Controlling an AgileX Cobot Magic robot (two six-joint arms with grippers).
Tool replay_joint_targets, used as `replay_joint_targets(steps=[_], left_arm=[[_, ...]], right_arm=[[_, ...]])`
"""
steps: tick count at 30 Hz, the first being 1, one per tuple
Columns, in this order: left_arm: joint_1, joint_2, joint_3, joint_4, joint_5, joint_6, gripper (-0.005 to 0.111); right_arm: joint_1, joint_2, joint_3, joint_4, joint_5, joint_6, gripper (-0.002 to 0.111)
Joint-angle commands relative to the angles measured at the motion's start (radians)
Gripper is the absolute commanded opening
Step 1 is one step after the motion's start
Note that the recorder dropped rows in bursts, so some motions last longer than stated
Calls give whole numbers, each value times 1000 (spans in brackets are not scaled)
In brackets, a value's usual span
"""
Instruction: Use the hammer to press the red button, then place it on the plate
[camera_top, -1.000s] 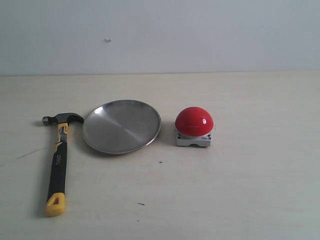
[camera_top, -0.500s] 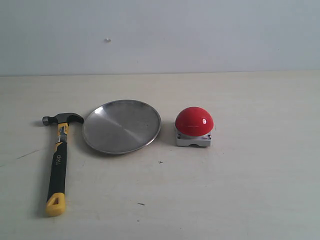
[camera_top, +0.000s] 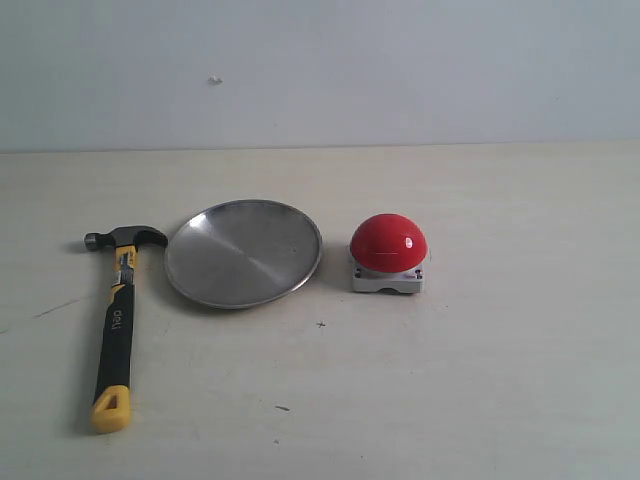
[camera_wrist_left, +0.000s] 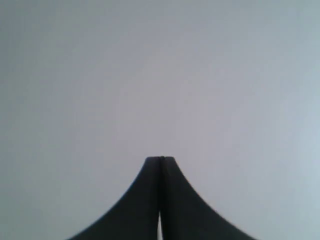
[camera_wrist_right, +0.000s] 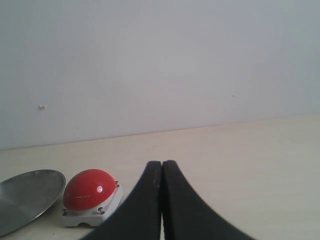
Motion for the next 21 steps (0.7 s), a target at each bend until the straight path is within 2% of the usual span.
replay_joint_targets(steps=[1,5,7,9,13,17,21], left_arm=[[-5,-6,0,-11,-18,-150,0],[-5,-6,0,-9,-18,-197,0],[-5,-6,0,88,-20,-322,0],[-5,-6,0,174,-26,-337,0],[-5,-6,0,147,-32,-302,0],[-5,-6,0,142,-35,-162,0],[-5,5,0,-23,18,-116,0]], right_arm=[[-3,-8,5,-3,-7,-3,0],[-3,-8,5,-3,-7,-3,0],[-3,-8,5,-3,-7,-3,0],[-3,-8,5,-3,-7,-3,0],[-3,-8,5,-3,-7,-3,0],[-3,-8,5,-3,-7,-3,0],[-3,-8,5,-3,-7,-3,0]])
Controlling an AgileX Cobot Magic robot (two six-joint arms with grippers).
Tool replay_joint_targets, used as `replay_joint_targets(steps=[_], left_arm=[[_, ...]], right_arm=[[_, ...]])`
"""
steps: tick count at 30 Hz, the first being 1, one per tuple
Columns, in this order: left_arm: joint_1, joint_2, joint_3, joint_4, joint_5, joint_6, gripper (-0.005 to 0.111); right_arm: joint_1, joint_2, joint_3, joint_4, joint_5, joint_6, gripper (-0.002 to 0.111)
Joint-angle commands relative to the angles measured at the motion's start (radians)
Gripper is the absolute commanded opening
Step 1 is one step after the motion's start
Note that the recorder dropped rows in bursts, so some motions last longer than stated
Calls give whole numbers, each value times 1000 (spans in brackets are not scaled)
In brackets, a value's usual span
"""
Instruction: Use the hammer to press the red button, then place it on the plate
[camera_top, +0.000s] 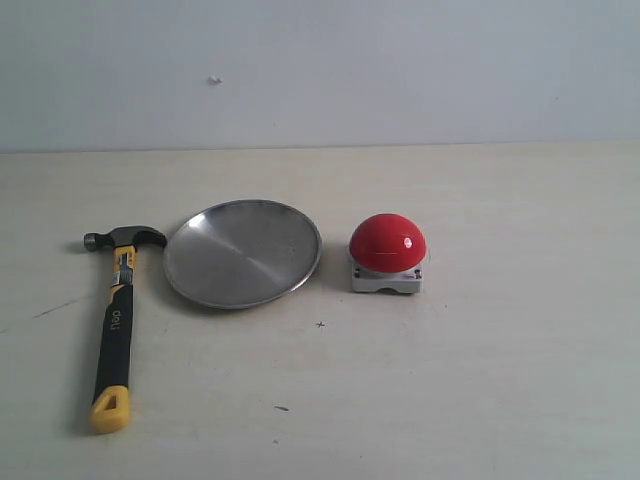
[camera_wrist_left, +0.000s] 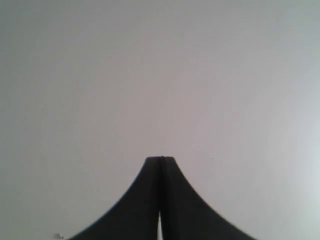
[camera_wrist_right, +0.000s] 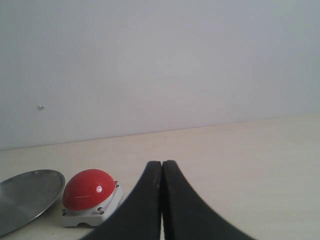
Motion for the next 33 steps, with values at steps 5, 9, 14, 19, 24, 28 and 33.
replay_joint_targets(steps=[5,9,14,19,24,28,33], left_arm=[[-5,149,-72,-227,75,190,0],[-5,349,-191,-154,94,181,0],[-5,630,-398,188,232,26,0],[-8,851,-547,719,315,-333,0],[-8,1077,-652,1282,291,-873,0],[-5,1226,-740,1448,74,-935,0],[-5,1234,-763,1405,-199,-753,0]], right_arm=[[-3,-8,5,-3,-7,-3,0],[-3,-8,5,-3,-7,-3,0],[-3,-8,5,-3,-7,-3,0],[-3,-8,5,-3,-7,-3,0],[-3,-8,5,-3,-7,-3,0],[-3,-8,5,-3,-7,-3,0],[-3,-8,5,-3,-7,-3,0]])
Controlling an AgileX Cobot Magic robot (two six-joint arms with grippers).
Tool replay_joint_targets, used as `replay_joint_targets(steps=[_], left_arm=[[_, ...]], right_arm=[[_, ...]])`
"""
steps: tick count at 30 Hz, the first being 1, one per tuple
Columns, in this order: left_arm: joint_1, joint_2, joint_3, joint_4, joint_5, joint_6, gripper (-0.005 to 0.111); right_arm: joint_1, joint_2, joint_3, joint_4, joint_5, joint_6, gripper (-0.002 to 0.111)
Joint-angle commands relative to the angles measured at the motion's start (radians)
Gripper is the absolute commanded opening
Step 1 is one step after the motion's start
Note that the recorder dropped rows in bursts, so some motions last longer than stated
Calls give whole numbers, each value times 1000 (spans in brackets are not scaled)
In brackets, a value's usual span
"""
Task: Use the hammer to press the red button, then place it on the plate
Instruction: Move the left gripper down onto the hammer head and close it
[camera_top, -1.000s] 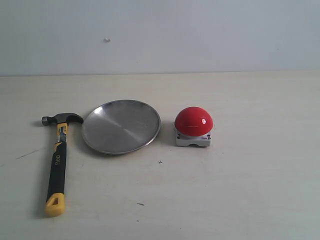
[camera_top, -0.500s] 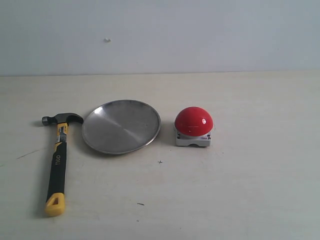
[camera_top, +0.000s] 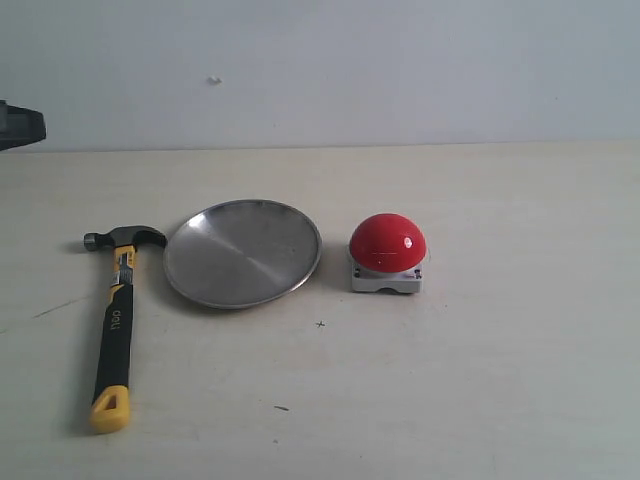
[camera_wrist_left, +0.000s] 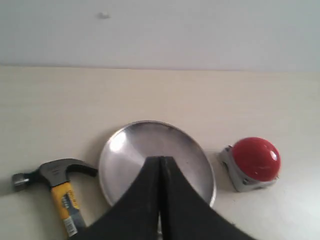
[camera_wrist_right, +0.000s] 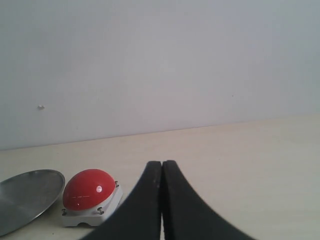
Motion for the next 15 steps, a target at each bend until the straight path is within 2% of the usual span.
replay_joint_targets(steps=[1,3,6,8,12,13,14,15], left_arm=[[-2,1,-9,-44,-223,58,0],[-2,1,-9,-51,-282,108,0],[-2,1,-9,-99,-290,188,0],[-2,1,-9,-189,-242,188,0],[-2,1,-54,-187,-180,252,0],[-2,1,-74,-169,-143,233,0],[-2,4,-99,-116,-82,93,0],[-2,27,-167,12,7,-114,0]], right_arm=[[-3,-8,5,-3,-7,-3,0],[-3,-8,5,-3,-7,-3,0],[-3,-8,5,-3,-7,-3,0],[-3,-8,5,-3,-7,-3,0],[-3,-8,5,-3,-7,-3,0],[-3,-8,5,-3,-7,-3,0],[-3,-8,5,-3,-7,-3,0],[-3,-8,5,-3,-7,-3,0]])
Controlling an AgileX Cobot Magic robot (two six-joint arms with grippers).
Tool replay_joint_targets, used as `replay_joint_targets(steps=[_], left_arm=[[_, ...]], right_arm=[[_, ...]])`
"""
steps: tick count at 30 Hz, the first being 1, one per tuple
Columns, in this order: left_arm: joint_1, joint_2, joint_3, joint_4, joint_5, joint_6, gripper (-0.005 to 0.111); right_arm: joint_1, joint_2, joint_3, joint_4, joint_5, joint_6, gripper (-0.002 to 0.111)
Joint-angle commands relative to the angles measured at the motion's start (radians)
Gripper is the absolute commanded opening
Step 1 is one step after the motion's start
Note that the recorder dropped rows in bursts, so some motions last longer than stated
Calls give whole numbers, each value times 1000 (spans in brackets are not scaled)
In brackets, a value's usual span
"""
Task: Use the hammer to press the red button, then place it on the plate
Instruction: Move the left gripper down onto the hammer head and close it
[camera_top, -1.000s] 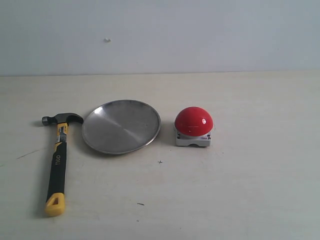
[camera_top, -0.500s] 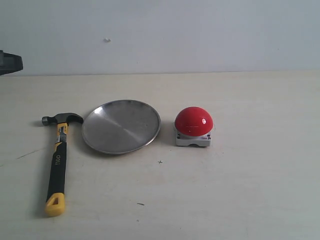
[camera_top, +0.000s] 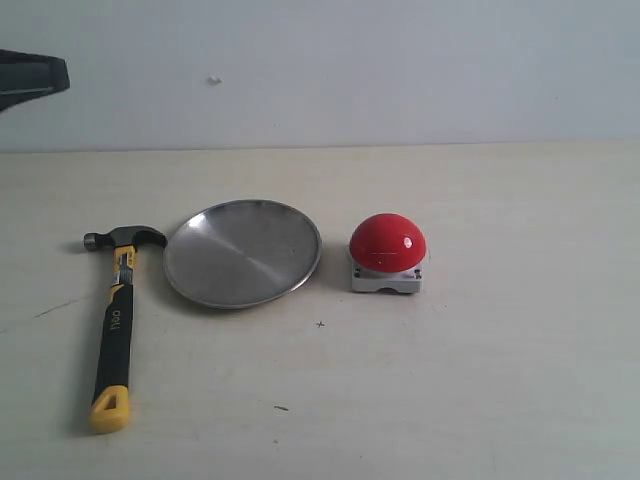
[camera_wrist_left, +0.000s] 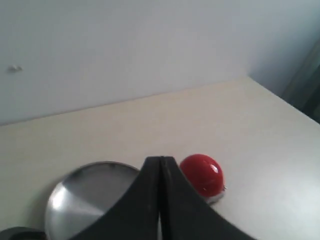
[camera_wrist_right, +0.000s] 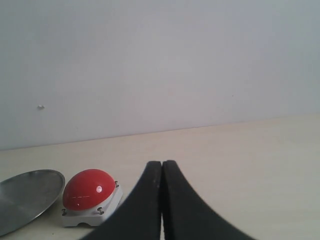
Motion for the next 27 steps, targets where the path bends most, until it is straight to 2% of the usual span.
replay_joint_targets(steps=[1,5,8,11,15,18,21,23,25,27], left_arm=[[2,43,-128,163,184,-349,0],[7,99,-193,163,212,-317,0],[7,134,-203,163,304,-156,0],[7,152,-193,163,470,9,0],[7,170,-180,163,784,216,0],[7,194,-178,144,1006,282,0],[7,234,-199,-121,1134,468,0],[7,284,-244,-432,1214,769,0],[7,351,-320,-778,1366,1106,0],[7,420,-393,-1018,1531,1334,0]], right_arm=[[-3,-8,5,-3,-7,-3,0],[-3,-8,5,-3,-7,-3,0],[-3,-8,5,-3,-7,-3,0],[-3,-8,5,-3,-7,-3,0],[-3,-8,5,-3,-7,-3,0],[-3,-8,5,-3,-7,-3,0],[-3,-8,5,-3,-7,-3,0],[-3,-8,5,-3,-7,-3,0],[-3,-8,5,-3,-7,-3,0],[-3,-8,5,-3,-7,-3,0]])
